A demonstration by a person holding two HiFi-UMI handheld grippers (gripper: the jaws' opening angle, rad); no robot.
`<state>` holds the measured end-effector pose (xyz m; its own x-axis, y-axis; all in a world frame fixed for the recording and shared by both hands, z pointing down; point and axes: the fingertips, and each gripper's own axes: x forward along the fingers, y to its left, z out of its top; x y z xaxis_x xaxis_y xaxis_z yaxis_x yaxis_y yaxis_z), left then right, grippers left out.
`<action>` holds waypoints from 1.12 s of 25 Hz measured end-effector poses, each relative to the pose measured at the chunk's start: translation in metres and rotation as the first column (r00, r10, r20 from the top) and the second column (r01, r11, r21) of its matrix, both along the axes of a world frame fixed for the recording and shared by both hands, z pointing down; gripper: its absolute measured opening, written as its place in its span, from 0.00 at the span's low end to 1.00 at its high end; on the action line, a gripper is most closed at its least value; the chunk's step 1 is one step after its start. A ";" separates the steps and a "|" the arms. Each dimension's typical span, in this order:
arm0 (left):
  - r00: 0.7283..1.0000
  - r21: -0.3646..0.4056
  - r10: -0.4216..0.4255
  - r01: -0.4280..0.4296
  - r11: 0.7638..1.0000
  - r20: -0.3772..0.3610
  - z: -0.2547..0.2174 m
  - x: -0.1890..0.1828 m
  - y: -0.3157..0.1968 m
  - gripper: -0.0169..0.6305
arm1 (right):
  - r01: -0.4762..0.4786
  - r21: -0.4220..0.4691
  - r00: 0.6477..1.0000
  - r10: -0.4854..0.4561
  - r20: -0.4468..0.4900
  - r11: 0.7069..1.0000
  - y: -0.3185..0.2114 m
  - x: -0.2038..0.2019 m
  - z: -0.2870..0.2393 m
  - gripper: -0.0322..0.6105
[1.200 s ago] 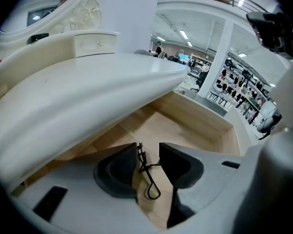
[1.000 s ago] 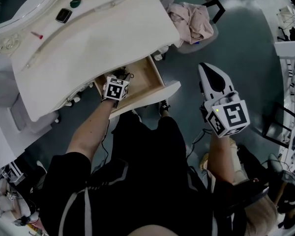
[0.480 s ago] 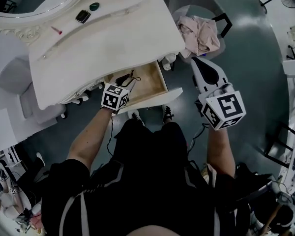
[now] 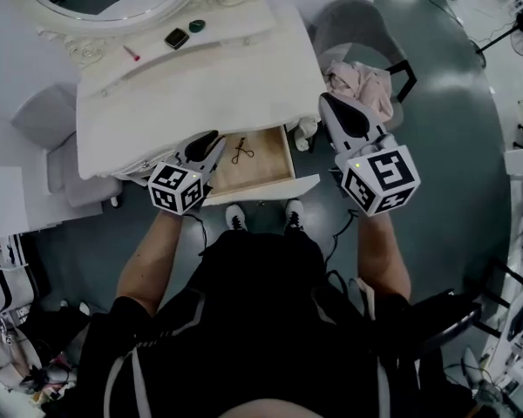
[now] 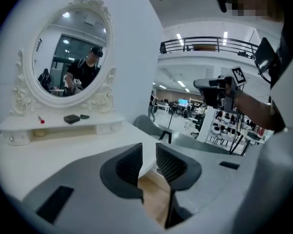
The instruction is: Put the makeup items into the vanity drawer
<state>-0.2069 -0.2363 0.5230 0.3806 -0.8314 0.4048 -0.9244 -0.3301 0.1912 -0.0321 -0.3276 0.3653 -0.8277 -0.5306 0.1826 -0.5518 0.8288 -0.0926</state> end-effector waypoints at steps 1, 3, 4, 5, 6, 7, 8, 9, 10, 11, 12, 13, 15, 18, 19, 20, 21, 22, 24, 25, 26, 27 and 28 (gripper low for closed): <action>1.000 0.033 -0.011 0.011 0.999 0.004 -0.016 -0.002 0.001 0.16 | 0.010 0.008 1.000 -0.010 0.005 1.000 -0.001 -0.002 -0.005 0.06; 1.000 0.094 -0.031 0.032 0.995 -0.004 -0.045 -0.005 0.002 0.15 | 0.026 0.023 1.000 -0.027 0.011 0.999 -0.002 -0.007 -0.013 0.06; 0.999 0.124 -0.034 0.036 0.992 -0.019 -0.058 -0.005 0.003 0.14 | 0.033 0.029 0.999 -0.034 0.016 0.999 -0.003 -0.009 -0.018 0.06; 0.999 0.154 -0.028 0.032 0.988 -0.030 -0.071 -0.004 0.004 0.14 | 0.038 0.036 0.999 -0.039 0.025 0.999 -0.004 -0.012 -0.023 0.06; 0.999 0.181 -0.017 0.022 0.983 -0.033 -0.083 -0.002 0.004 0.14 | 0.042 0.045 0.998 -0.044 0.036 0.998 -0.005 -0.015 -0.029 0.06; 0.999 0.205 -0.009 0.016 0.979 -0.034 -0.094 0.000 0.005 0.14 | 0.047 0.056 0.998 -0.050 0.046 0.997 -0.005 -0.018 -0.035 0.06; 0.999 0.228 -0.009 0.018 0.974 -0.040 -0.104 0.000 0.006 0.13 | 0.054 0.067 0.997 -0.058 0.052 0.996 -0.005 -0.022 -0.042 0.06; 0.998 0.250 -0.015 0.028 0.968 -0.053 -0.115 0.000 0.007 0.11 | 0.063 0.078 0.996 -0.067 0.053 0.995 -0.004 -0.025 -0.047 0.06; 0.997 0.273 -0.022 0.040 0.961 -0.068 -0.127 0.000 0.008 0.10 | 0.072 0.088 0.996 -0.077 0.048 0.994 -0.003 -0.027 -0.051 0.06; 0.996 0.297 -0.027 0.050 0.954 -0.081 -0.139 -0.001 0.009 0.10 | 0.080 0.096 0.996 -0.085 0.042 0.992 -0.004 -0.030 -0.054 0.06; 0.996 0.322 -0.030 0.057 0.945 -0.090 -0.151 -0.002 0.010 0.10 | 0.085 0.103 0.995 -0.089 0.036 0.991 -0.004 -0.032 -0.057 0.06; 0.995 0.347 -0.033 0.063 0.936 -0.091 -0.162 -0.003 0.010 0.09 | 0.084 0.108 0.996 -0.088 0.034 0.991 -0.006 -0.033 -0.060 0.06; 0.995 0.389 -0.049 0.078 0.918 -0.084 -0.181 -0.010 0.009 0.08 | 0.070 0.120 0.997 -0.075 0.037 0.990 -0.009 -0.034 -0.066 0.06; 0.993 0.420 -0.063 0.100 0.902 -0.100 -0.202 -0.018 0.012 0.05 | 0.061 0.125 0.997 -0.067 0.048 0.990 -0.010 -0.036 -0.072 0.06; 0.992 0.426 -0.067 0.106 0.899 -0.105 -0.209 -0.020 0.014 0.04 | 0.065 0.122 0.996 -0.072 0.053 0.990 -0.010 -0.037 -0.074 0.06; 0.992 0.429 -0.070 0.110 0.896 -0.108 -0.216 -0.021 0.015 0.04 | 0.068 0.121 0.996 -0.075 0.055 0.990 -0.010 -0.038 -0.076 0.06; 0.991 0.430 -0.072 0.113 0.896 -0.111 -0.222 -0.023 0.016 0.04 | 0.067 0.123 0.996 -0.074 0.054 0.990 -0.011 -0.039 -0.078 0.06; 0.991 0.428 -0.076 0.117 0.896 -0.113 -0.227 -0.025 0.017 0.03 | 0.064 0.128 0.996 -0.071 0.049 0.990 -0.011 -0.040 -0.080 0.06; 0.989 0.425 -0.092 0.134 0.895 -0.118 -0.236 -0.032 0.020 0.03 | 0.058 0.142 0.997 -0.063 0.033 0.988 -0.010 -0.041 -0.083 0.06; 0.988 0.424 -0.106 0.146 0.894 -0.117 -0.239 -0.036 0.021 0.03 | 0.060 0.148 0.998 -0.065 0.027 0.987 -0.009 -0.043 -0.084 0.06; 0.986 0.423 -0.124 0.159 0.892 -0.111 -0.243 -0.041 0.022 0.03 | 0.063 0.151 0.997 -0.068 0.026 0.987 -0.007 -0.044 -0.086 0.06; 0.984 0.420 -0.144 0.173 0.891 -0.101 -0.245 -0.046 0.023 0.03 | 0.066 0.151 0.997 -0.070 0.026 0.986 -0.006 -0.046 -0.088 0.06; 0.982 0.417 -0.164 0.187 0.889 -0.091 -0.247 -0.051 0.024 0.03 | 0.065 0.151 0.997 -0.070 0.028 0.986 -0.005 -0.047 -0.090 0.06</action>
<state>-0.2575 -0.2125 0.2755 0.2238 -0.9745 -0.0157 -0.9672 -0.2240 0.1197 -0.0788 -0.3324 0.2755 -0.8668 -0.4926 0.0776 -0.4928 0.8700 0.0182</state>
